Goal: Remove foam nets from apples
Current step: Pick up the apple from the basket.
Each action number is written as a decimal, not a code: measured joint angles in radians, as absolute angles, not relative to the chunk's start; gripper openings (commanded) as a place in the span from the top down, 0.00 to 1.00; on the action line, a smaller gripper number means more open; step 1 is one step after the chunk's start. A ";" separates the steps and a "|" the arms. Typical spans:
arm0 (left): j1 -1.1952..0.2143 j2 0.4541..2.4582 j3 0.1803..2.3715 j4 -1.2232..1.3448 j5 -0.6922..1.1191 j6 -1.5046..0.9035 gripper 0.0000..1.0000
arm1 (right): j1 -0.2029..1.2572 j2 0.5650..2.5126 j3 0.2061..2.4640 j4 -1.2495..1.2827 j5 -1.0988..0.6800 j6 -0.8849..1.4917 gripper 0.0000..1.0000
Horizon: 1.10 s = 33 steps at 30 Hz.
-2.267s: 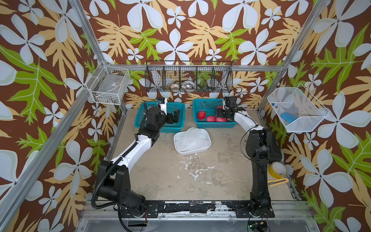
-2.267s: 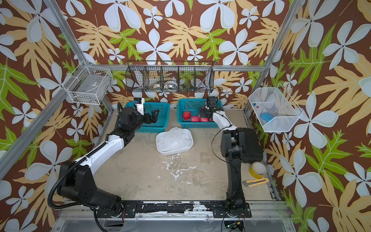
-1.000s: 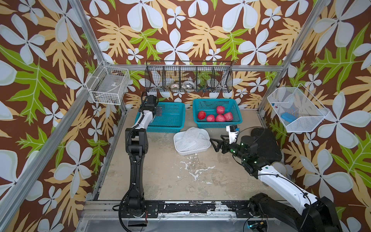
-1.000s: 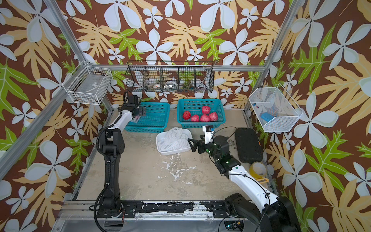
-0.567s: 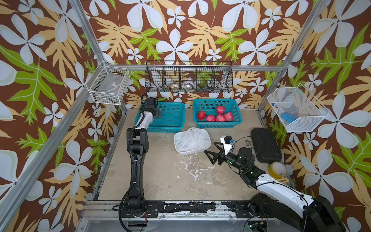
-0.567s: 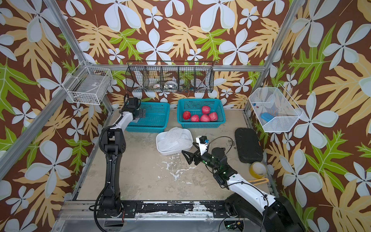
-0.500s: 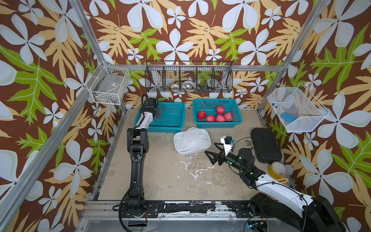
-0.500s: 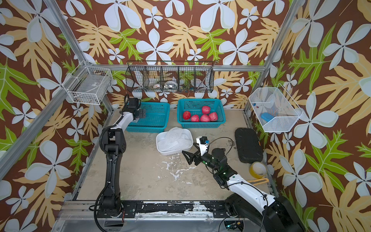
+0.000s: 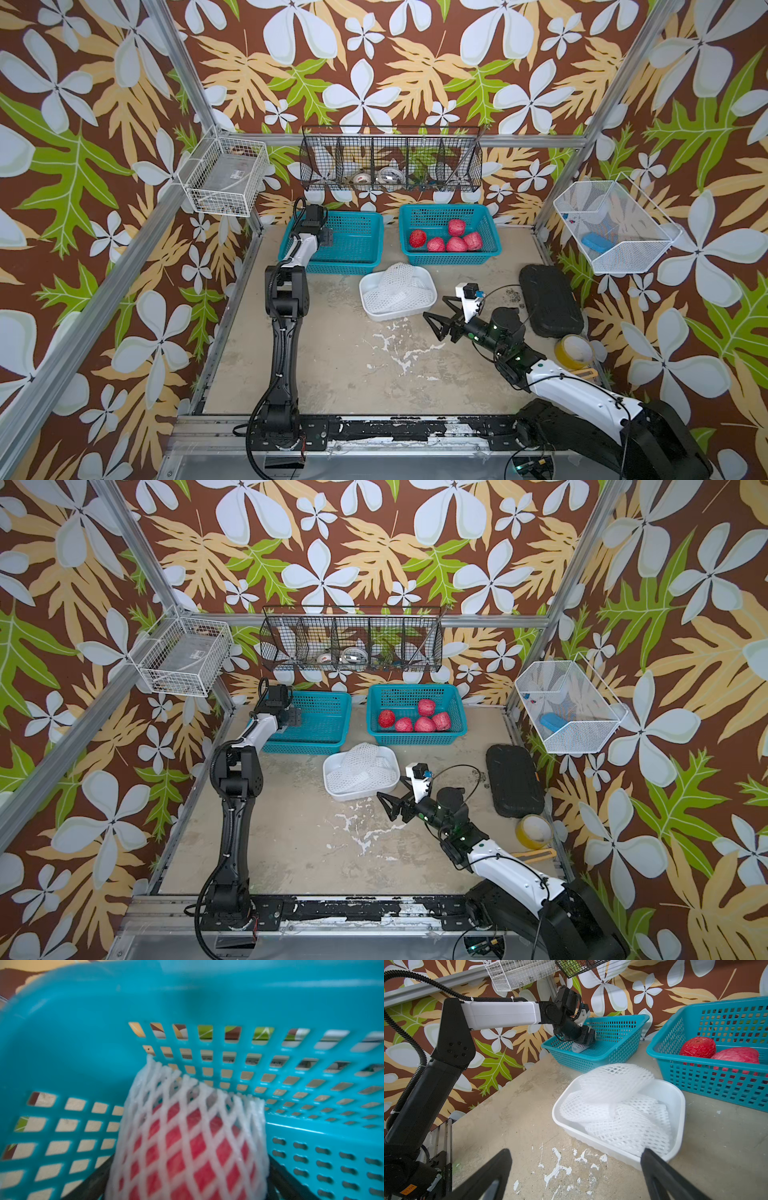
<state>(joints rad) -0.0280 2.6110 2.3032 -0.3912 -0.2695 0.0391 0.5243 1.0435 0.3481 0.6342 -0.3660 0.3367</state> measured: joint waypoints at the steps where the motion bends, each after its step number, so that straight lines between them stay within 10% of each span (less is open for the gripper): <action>1: -0.028 2.611 2.303 -0.390 -0.272 0.039 0.11 | 0.524 1.046 0.348 0.634 -0.366 0.337 0.01; 33: -0.028 2.460 2.135 -0.302 -0.265 0.057 0.32 | 0.525 1.074 0.348 0.634 -0.211 0.337 0.01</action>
<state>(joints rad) -0.0280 2.4596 2.1349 -0.3016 -0.2646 0.0574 0.5251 1.0740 0.3481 0.6342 -0.2108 0.3367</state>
